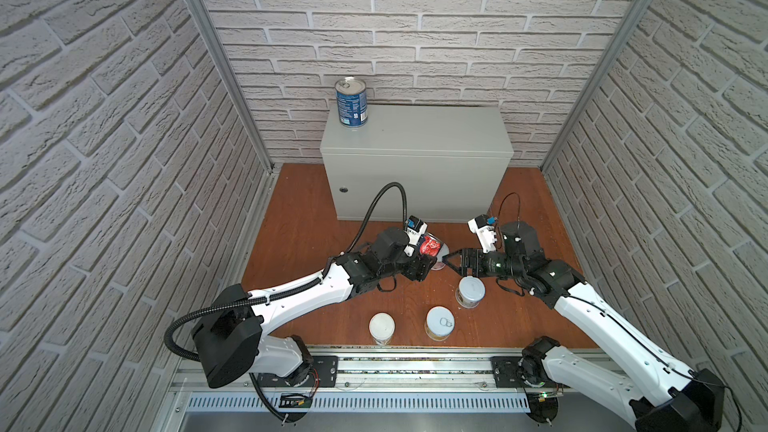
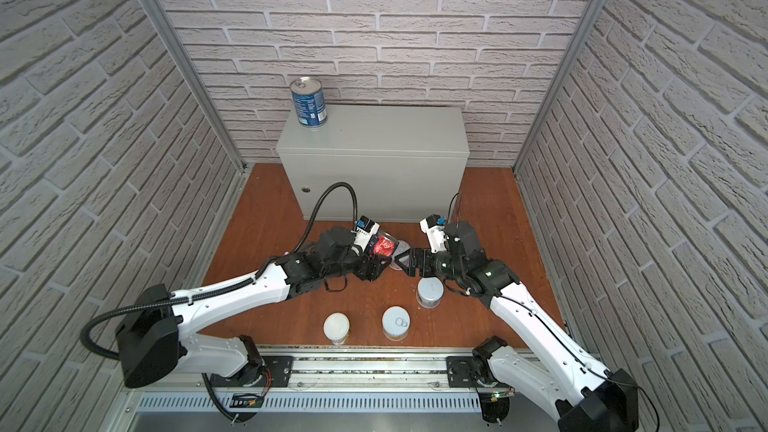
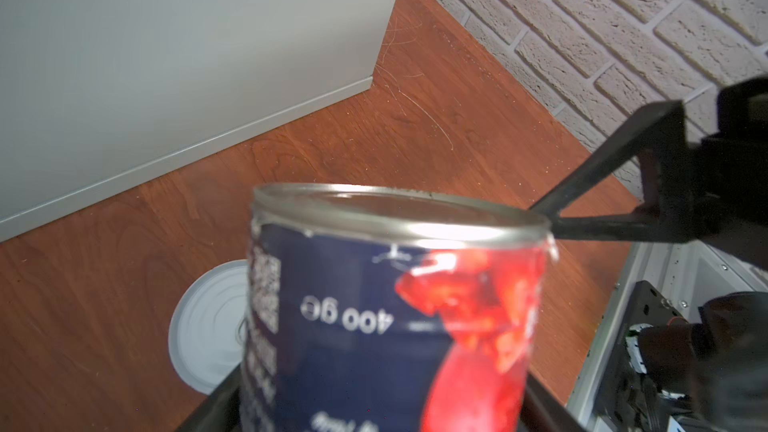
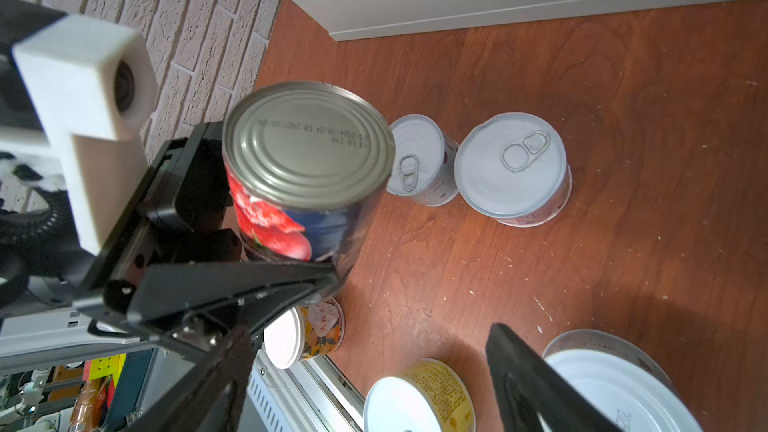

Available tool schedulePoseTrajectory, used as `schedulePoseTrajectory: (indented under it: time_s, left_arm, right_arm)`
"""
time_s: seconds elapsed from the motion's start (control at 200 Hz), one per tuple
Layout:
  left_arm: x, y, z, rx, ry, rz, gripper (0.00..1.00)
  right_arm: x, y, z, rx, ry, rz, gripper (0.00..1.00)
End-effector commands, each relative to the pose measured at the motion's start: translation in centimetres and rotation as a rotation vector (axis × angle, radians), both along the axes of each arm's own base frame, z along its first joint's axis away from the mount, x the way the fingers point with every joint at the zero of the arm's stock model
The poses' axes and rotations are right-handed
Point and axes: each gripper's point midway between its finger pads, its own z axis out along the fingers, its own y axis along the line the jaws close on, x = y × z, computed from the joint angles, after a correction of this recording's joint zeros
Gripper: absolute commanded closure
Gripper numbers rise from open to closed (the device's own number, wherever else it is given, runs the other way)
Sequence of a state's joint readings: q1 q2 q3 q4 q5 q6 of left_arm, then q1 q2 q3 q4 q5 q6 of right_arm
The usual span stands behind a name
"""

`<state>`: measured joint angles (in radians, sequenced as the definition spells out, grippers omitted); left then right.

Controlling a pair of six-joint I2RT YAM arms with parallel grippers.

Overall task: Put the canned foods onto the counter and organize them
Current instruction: 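Open the right gripper and draw it back while the left gripper holds the can, then raise the tomato-label can with the left gripper up toward the cabinet top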

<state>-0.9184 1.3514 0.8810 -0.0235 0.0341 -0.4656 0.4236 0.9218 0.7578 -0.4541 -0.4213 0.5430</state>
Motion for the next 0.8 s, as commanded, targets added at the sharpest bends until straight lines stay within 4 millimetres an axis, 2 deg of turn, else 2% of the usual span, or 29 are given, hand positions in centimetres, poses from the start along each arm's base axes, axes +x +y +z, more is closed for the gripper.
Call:
schedulePoseTrajectory:
  time_s: [0.0,0.12,0.395,0.795]
  left_arm:
    - [1.9,-1.0,6.6,-0.126,-0.147,0.020,0.61]
    - [2.2,-0.7,7.6,-0.121,-0.174,0.029,0.61]
    - [3.9,1.3,9.9,-0.062,-0.311,0.123,0.61]
    - [3.7,1.7,13.1,-0.086,-0.434,0.105,0.60]
  right_arm:
    - [0.5,-0.3,1.0,0.022,-0.093,-0.026,0.11]
    - [0.7,-0.9,0.6,0.052,-0.132,-0.085,0.10]
    - [0.0,0.6,1.3,0.156,-0.202,-0.003,0.09]
    - [0.2,1.0,0.8,0.165,-0.209,0.016,0.09]
